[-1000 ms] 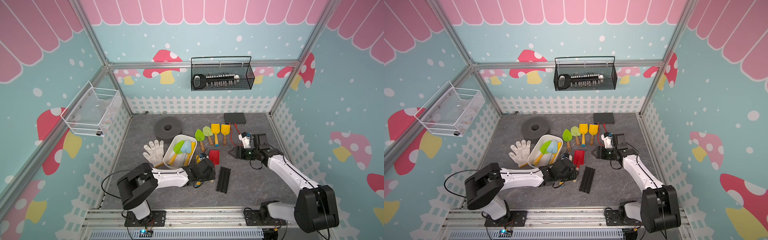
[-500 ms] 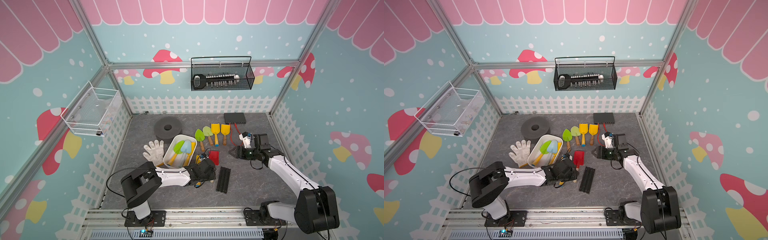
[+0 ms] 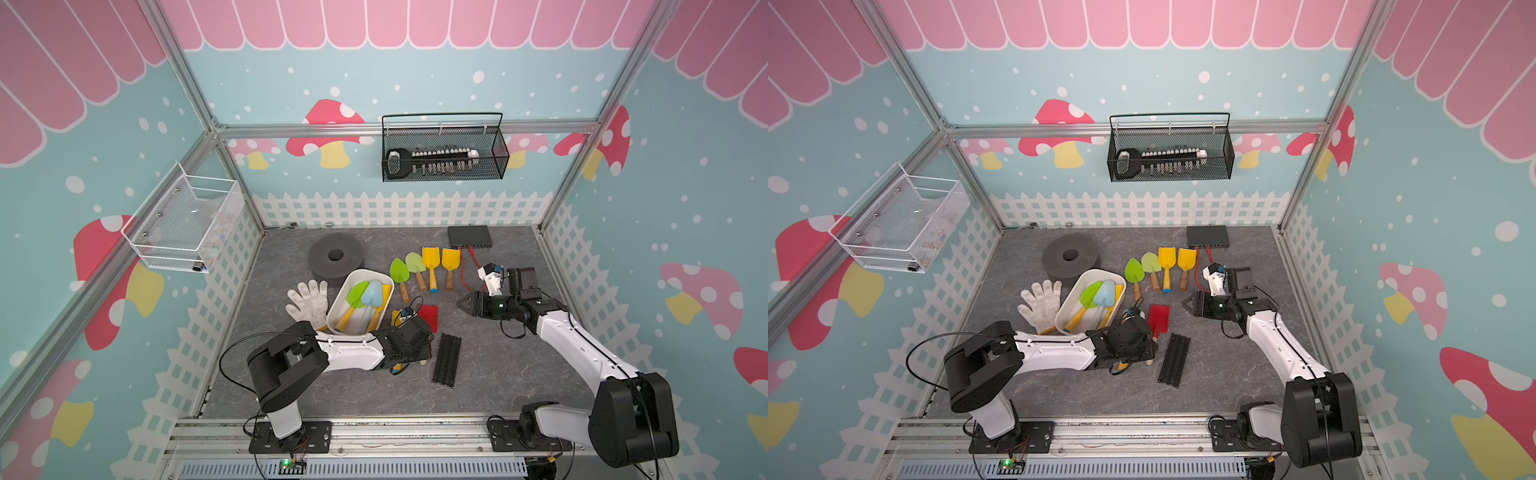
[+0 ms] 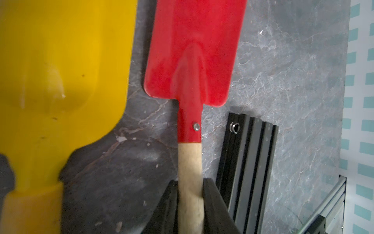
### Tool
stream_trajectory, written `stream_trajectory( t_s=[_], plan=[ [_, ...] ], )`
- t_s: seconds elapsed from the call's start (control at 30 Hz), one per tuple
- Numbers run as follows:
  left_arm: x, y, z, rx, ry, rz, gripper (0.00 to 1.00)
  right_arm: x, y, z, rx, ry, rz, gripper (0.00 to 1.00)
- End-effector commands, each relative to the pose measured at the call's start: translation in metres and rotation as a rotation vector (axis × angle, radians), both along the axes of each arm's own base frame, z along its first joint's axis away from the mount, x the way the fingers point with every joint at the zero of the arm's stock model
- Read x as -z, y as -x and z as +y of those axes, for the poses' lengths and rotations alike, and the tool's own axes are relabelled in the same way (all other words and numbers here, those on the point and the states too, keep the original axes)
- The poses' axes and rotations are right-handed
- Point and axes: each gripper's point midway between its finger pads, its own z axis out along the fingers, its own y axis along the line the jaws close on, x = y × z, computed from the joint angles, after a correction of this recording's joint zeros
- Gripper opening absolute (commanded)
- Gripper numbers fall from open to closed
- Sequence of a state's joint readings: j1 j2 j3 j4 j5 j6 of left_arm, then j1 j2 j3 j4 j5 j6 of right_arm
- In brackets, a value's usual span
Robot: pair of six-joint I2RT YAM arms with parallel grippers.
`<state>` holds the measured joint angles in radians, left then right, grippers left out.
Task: Take the shovel out of the storage box
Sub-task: Place the shovel at the center of the board.
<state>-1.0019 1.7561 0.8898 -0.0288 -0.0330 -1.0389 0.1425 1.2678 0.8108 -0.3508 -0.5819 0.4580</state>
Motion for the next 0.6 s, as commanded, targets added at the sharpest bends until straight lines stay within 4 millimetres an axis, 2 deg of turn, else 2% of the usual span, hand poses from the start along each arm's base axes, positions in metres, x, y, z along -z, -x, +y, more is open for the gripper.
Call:
stream_trajectory(
  t_s=[0.0,0.17,0.33,0.57],
  plan=[
    [-0.013,-0.006,-0.002,-0.001,0.002,-0.024,0.32,-0.002,0.003,-0.001,0.002,-0.016,-0.003,0.62],
    [-0.019,-0.004,0.000,0.001,0.003,-0.027,0.39,-0.002,0.003,-0.002,0.004,-0.016,-0.003,0.62],
    [-0.030,0.000,0.002,0.010,-0.009,-0.042,0.41,-0.001,0.003,-0.002,0.004,-0.016,-0.002,0.62],
    [-0.066,0.000,0.018,-0.010,-0.009,-0.118,0.42,-0.002,0.003,-0.001,0.003,-0.021,-0.006,0.62]
  ],
)
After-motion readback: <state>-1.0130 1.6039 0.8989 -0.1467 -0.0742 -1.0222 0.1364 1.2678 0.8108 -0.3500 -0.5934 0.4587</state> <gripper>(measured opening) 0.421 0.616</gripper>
